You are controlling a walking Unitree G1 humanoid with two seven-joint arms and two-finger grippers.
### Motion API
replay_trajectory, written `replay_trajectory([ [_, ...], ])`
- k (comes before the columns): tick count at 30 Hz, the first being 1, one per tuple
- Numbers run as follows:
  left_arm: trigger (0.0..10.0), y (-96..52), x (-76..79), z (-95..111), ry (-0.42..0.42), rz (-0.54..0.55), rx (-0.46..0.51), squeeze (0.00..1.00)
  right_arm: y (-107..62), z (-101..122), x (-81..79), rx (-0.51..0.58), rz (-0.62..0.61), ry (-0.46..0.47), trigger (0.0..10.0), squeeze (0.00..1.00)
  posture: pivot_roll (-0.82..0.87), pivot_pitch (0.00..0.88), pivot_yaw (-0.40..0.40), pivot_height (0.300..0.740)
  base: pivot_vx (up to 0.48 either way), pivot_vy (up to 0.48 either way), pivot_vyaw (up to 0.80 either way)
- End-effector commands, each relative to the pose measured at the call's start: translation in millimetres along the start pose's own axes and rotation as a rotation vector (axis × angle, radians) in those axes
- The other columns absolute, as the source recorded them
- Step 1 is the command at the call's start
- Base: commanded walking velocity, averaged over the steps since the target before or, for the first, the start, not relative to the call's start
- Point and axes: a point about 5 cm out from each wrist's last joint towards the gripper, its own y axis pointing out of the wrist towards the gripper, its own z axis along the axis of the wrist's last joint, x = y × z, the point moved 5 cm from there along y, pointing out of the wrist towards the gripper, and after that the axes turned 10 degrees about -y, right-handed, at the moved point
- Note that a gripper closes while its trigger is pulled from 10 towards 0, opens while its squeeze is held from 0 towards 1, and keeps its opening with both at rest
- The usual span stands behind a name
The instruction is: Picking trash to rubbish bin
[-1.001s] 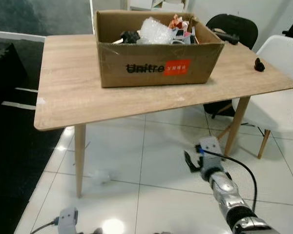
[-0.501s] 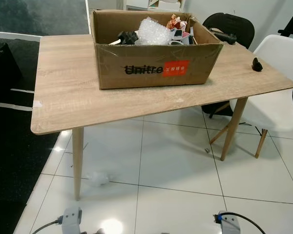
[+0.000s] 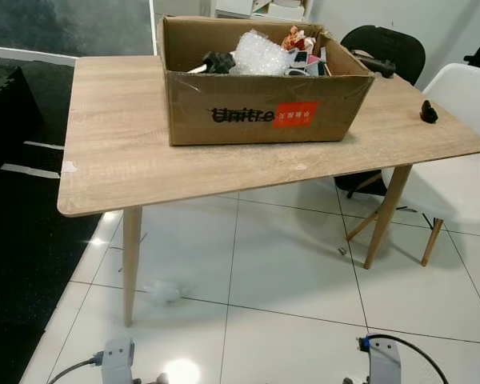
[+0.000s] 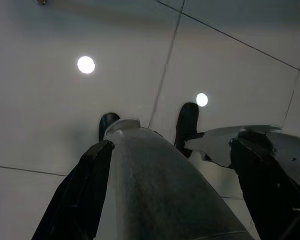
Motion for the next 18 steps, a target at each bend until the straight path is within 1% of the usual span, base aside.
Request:
replay_trajectory([
  [1, 10.0, -4.5, -1.0, -35, -0.011, 0.019, -0.110, 0.00, -1.8, -18, 3.3, -0.054, -0.011, 0.017, 10.0, 0.00, 0.07, 0.102, -0.065, 0.740, 0.000, 0.000, -0.80],
  [2, 10.0, -3.5, 0.0, -33, -0.001, 0.019, -0.106, 0.00, -2.4, -22, 3.0, -0.070, -0.011, 0.018, 10.0, 0.00, 0.08, 0.105, -0.064, 0.740, 0.000, 0.000, -0.80],
  [3, 10.0, -0.9, 2.1, -26, 0.016, 0.018, -0.092, 0.00, -3.5, -31, 2.2, -0.100, -0.013, 0.003, 10.0, 0.00, 0.09, 0.108, -0.063, 0.740, 0.000, 0.000, -0.80],
  [5, 10.0, -0.9, 2.1, -26, 0.016, 0.018, -0.092, 0.00, -3.5, -31, 2.2, -0.100, -0.013, 0.003, 10.0, 0.00, 0.09, 0.108, -0.063, 0.740, 0.000, 0.000, -0.80],
  [9, 10.0, 3.3, 6.8, -13, 0.051, 0.008, -0.073, 0.00, -5.1, -43, -1.8, -0.133, -0.005, -0.017, 10.0, 0.00, 0.10, 0.104, -0.053, 0.740, 0.000, 0.000, -0.80],
  [12, 10.0, 3.6, 7.2, -13, 0.082, 0.005, -0.081, 0.00, -5.4, -45, -4.2, -0.143, -0.005, -0.033, 10.0, 0.00, 0.11, 0.097, -0.047, 0.740, 0.000, 0.000, -0.80],
  [14, 10.0, 2.3, 2.7, -13, 0.092, 0.024, -0.088, 0.00, -5.3, -45, -6.6, -0.147, -0.004, -0.053, 10.0, 0.00, 0.11, 0.097, -0.044, 0.740, 0.000, 0.000, -0.80],
  [15, 10.0, 0.5, -2.4, -15, 0.103, 0.045, -0.099, 0.00, -5.0, -44, -9.2, -0.144, 0.002, -0.077, 10.0, 0.00, 0.10, 0.103, -0.035, 0.740, 0.000, 0.000, -0.80],
  [18, 10.0, -1.0, -4.5, -20, 0.125, 0.050, -0.119, 0.00, -4.4, -41, -12.0, -0.135, 0.010, -0.094, 10.0, 0.00, 0.09, 0.104, -0.030, 0.740, 0.000, 0.000, -0.80],
])
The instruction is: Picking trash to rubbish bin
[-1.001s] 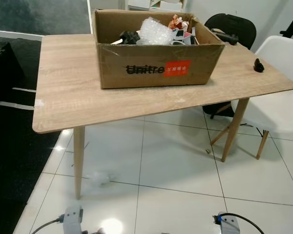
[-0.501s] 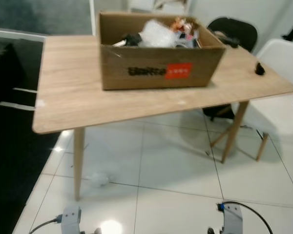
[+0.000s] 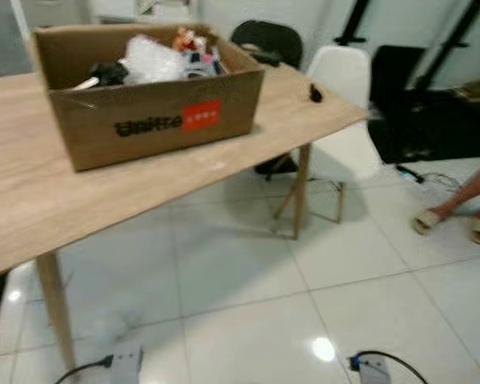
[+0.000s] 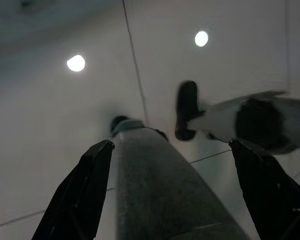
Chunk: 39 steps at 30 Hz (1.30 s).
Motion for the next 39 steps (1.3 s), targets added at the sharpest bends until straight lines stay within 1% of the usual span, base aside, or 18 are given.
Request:
replay_trajectory([
  [1, 10.0, -3.5, -4.8, -20, 0.017, 0.018, -0.071, 0.00, 0.0, 0, 1.8, -0.005, -0.005, -0.015, 10.0, 0.00, 0.09, 0.102, -0.030, 0.740, 0.000, 0.000, -0.80],
  [5, 10.0, -3.0, -2.1, -22, 0.033, 0.010, -0.077, 0.00, 0.1, 1, 1.1, -0.008, -0.007, -0.034, 10.0, 0.00, 0.10, 0.099, -0.044, 0.740, 0.000, 0.000, -0.80],
  [6, 10.0, -2.5, -1.6, -21, 0.032, 0.014, -0.071, 0.00, 0.1, -1, 0.4, -0.015, -0.004, -0.067, 10.0, 0.00, 0.11, 0.098, -0.051, 0.740, 0.000, 0.000, -0.80],
  [7, 10.0, -2.5, -1.6, -21, 0.032, 0.014, -0.071, 0.00, 0.1, -1, 0.4, -0.015, -0.004, -0.067, 10.0, 0.00, 0.11, 0.098, -0.051, 0.740, 0.000, 0.000, -0.80],
  [9, 10.0, -2.1, -1.3, -21, 0.029, 0.021, -0.065, 0.00, 0.1, -2, -0.6, -0.024, -0.002, -0.113, 10.0, 0.00, 0.12, 0.089, -0.054, 0.740, 0.000, 0.000, -0.80],
  [11, 10.0, -1.9, -0.9, -21, 0.032, 0.022, -0.065, 0.00, 0.1, -2, -1.0, -0.024, -0.002, -0.124, 10.0, 0.00, 0.12, 0.089, -0.054, 0.740, 0.000, 0.000, -0.80],
  [12, 10.0, -1.4, 0.5, -23, 0.051, 0.025, -0.073, 0.00, 0.2, 0, -2.1, -0.017, 0.000, -0.140, 10.0, 0.00, 0.11, 0.080, -0.057, 0.740, 0.000, 0.000, -0.80],
  [14, 10.0, -1.3, 0.9, -23, 0.059, 0.026, -0.077, 0.00, 0.2, 0, -2.6, -0.013, 0.001, -0.146, 10.0, 0.00, 0.11, 0.080, -0.057, 0.740, 0.000, 0.000, -0.80],
  [21, 10.0, -0.7, 2.8, -27, 0.131, 0.024, -0.107, 0.00, 0.6, 8, -6.9, 0.007, 0.014, -0.214, 10.0, 0.00, 0.10, 0.068, -0.064, 0.740, 0.000, 0.000, -0.80],
  [27, 10.0, 0.8, 5.8, -24, 0.136, 0.016, -0.100, 0.00, 0.6, 8, -8.6, 0.007, 0.017, -0.223, 10.0, 0.00, 0.09, 0.076, -0.064, 0.740, 0.000, 0.000, -0.80],
  [30, 10.0, 2.2, 10.0, -22, 0.138, -0.001, -0.095, 0.00, 0.6, 6, -10.7, 0.002, 0.023, -0.227, 10.0, 0.00, 0.09, 0.081, -0.064, 0.740, 0.000, 0.000, -0.80],
  [39, 10.0, 2.5, 12.4, -25, 0.135, -0.002, -0.102, 0.00, 0.2, -1, -14.0, -0.011, 0.029, -0.227, 10.0, 0.00, 0.09, 0.093, -0.055, 0.740, 0.000, 0.000, -0.80],
])
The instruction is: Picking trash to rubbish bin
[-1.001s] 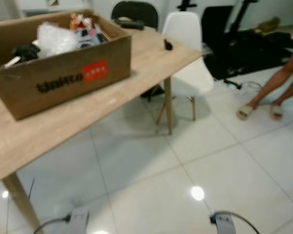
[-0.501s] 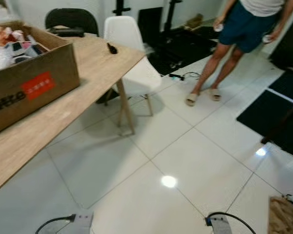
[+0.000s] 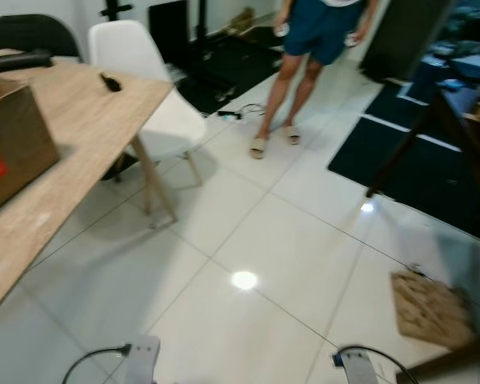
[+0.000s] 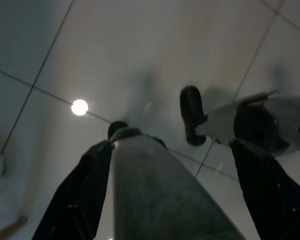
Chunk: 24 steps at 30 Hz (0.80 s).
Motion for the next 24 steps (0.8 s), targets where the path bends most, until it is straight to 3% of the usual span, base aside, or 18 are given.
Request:
replay_trajectory([
  [1, 10.0, -2.7, -0.2, -22, -0.014, 0.004, -0.064, 0.00, -0.9, -15, -0.6, -0.043, 0.001, -0.003, 10.0, 0.00, 0.09, 0.093, -0.053, 0.740, 0.000, 0.000, -0.80],
  [12, 10.0, -1.4, 3.4, -16, 0.005, -0.022, -0.058, 0.00, -2.0, -25, -0.9, -0.058, 0.004, -0.017, 10.0, 0.00, 0.08, 0.092, -0.044, 0.740, 0.000, 0.000, -0.80],
  [22, 10.0, -0.6, 5.4, -15, 0.009, -0.029, -0.055, 0.00, -3.3, -32, 9.7, -0.066, -0.008, -0.018, 10.0, 0.00, 0.07, 0.096, -0.043, 0.740, 0.000, 0.000, -0.80],
  [24, 10.0, -0.6, 6.2, -15, 0.012, -0.033, -0.056, 0.00, -3.4, -31, 12.1, -0.053, -0.011, -0.016, 10.0, 0.00, 0.07, 0.099, -0.043, 0.740, 0.000, 0.000, 0.00],
])
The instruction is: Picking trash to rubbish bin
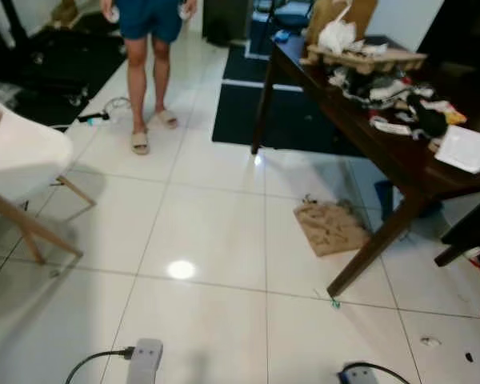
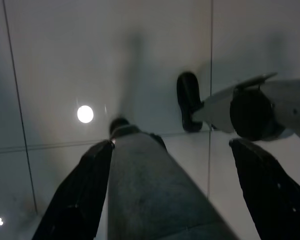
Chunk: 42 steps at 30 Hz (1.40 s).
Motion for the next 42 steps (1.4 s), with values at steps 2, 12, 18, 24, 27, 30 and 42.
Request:
replay_trajectory([
  [2, 10.0, -2.0, 0.7, -18, -0.008, -0.001, -0.050, 0.00, -0.3, -6, -10.3, -0.012, 0.029, 0.003, 10.0, 0.00, 0.08, 0.100, -0.040, 0.740, 0.000, 0.000, 0.00],
  [12, 10.0, -6.2, -14.0, -11, 0.074, 0.008, -0.066, 0.00, 0.2, 24, -45.2, 0.044, 0.061, 0.064, 10.0, 0.00, 0.07, 0.084, 0.073, 0.740, 0.000, 0.000, 0.00],
  [18, 10.0, -9.3, -25.1, 1, 0.146, 0.004, -0.074, 0.00, -0.8, 25, -55.9, 0.050, 0.068, 0.188, 10.0, 0.00, 0.01, 0.094, 0.122, 0.740, 0.000, 0.000, 0.00],
  [24, 10.0, -8.5, -31.4, 25, 0.086, 0.045, 0.002, 0.00, -0.9, -2, -40.5, 0.002, 0.041, 0.175, 10.0, 0.00, 0.03, 0.084, 0.101, 0.740, 0.000, 0.000, 0.00],
  [27, 10.0, -8.6, -32.3, 25, 0.059, 0.052, 0.007, 0.00, -1.1, -7, -36.9, -0.009, 0.037, 0.140, 10.0, 0.00, 0.04, 0.060, 0.074, 0.740, 0.000, 0.000, 0.00],
  [30, 10.0, -8.7, -32.2, 20, 0.040, 0.058, 0.001, 0.00, -1.0, -9, -30.6, -0.015, 0.027, 0.115, 10.0, 0.00, 0.07, 0.038, 0.046, 0.740, 0.000, 0.000, 0.00],
  [42, 10.0, -11.3, -32.6, -5, -0.056, 0.080, -0.017, 0.00, 1.0, 19, -12.2, 0.053, 0.007, 0.031, 10.0, 0.00, 0.09, 0.065, -0.011, 0.740, 0.368, 0.000, 0.00],
])
